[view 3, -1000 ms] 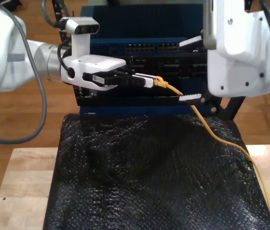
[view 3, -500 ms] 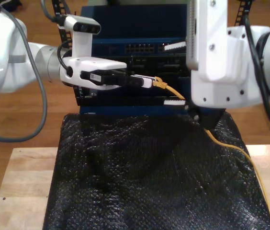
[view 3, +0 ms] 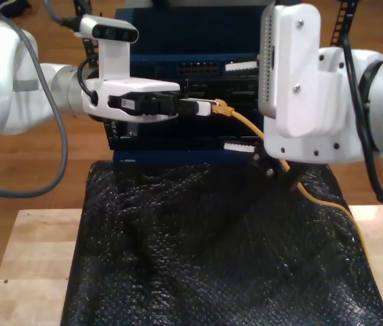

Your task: Grab the cable and plug it in

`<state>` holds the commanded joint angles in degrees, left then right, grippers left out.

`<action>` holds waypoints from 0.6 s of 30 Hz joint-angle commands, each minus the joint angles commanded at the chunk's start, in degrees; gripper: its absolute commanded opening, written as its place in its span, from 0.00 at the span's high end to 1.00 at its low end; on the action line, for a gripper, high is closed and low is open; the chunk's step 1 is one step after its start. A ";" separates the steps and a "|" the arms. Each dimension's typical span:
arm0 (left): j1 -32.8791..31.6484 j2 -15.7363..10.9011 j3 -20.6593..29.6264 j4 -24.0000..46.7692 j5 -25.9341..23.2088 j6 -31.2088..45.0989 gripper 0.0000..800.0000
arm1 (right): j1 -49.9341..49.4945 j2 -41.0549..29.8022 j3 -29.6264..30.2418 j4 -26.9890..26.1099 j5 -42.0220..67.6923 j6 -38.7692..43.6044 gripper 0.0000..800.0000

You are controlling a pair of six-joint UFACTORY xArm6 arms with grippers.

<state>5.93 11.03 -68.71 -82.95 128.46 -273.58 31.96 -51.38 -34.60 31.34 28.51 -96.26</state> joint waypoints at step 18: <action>-0.09 0.44 0.09 0.00 3.60 -2.73 1.00 | 1.58 -0.26 0.62 0.00 -1.14 0.00 0.27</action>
<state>5.85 11.47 -68.63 -82.95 132.07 -276.31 33.54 -51.65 -33.99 31.34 27.36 -96.26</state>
